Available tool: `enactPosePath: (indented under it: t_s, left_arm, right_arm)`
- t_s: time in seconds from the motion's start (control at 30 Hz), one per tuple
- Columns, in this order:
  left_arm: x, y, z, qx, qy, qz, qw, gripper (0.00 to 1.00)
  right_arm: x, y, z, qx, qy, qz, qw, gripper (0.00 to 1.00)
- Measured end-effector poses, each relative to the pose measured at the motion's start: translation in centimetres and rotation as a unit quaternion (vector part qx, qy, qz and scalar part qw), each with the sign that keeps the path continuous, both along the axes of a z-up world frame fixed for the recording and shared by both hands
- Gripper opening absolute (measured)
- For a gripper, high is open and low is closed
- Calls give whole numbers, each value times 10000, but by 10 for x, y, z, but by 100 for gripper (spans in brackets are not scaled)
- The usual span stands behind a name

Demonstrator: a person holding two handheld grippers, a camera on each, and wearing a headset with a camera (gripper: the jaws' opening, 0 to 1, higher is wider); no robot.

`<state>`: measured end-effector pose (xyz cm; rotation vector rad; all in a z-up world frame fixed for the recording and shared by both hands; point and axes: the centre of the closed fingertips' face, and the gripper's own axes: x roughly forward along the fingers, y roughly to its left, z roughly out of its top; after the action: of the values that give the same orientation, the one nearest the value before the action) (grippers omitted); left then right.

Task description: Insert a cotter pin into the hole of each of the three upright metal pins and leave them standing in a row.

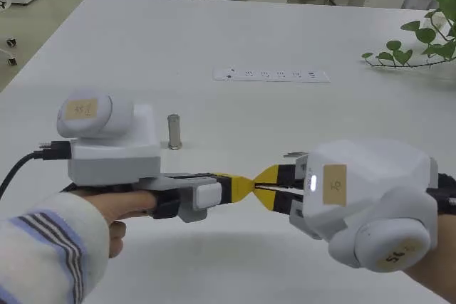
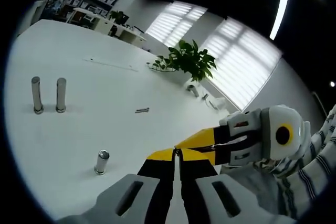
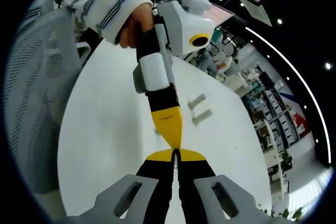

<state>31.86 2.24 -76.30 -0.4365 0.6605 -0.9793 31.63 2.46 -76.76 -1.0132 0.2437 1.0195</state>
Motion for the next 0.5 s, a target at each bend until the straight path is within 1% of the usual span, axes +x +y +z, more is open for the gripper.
enactPosePath:
  t_s: [0.03, 0.1, 0.13, 0.17, 0.33, 0.37, 0.43, 0.47, 0.5]
  left_arm:
    - [0, 0, 0, 1, -20, -26, 10000, 1]
    - [-1, 1, 0, 4, 18, -59, 10000, 1]
    - [-2, 2, 0, -3, 56, -78, 10000, 1]
    - [-3, 2, -1, -30, 145, -71, 9999, 1]
    - [-4, 3, -2, 15, 186, -79, 9998, 0]
    - [-4, 3, -2, 26, 186, -85, 9998, 0]
    - [-5, 4, -2, 77, 116, -116, 9998, 0]
    - [-5, 4, -2, 109, 56, -136, 9998, 0]
    - [-5, 4, -2, 112, 51, -139, 9998, 0]
  right_arm:
    - [0, 0, 0, 24, 11, -3, 10000, 2]
    - [-1, 1, 0, 60, 53, 0, 10000, 2]
    - [-2, 1, 0, 80, 75, 6, 9999, 2]
    - [-3, 2, -1, 89, 82, 7, 9999, 2]
    - [-4, 3, -1, 106, 113, 22, 9999, 2]
    - [-4, 3, -2, 106, 113, 32, 9999, 2]
    - [-4, 3, -2, 111, 118, 43, 9999, 2]
    - [-4, 3, -2, 113, 117, 50, 9999, 2]
    - [-4, 3, -2, 110, 110, 63, 9999, 2]
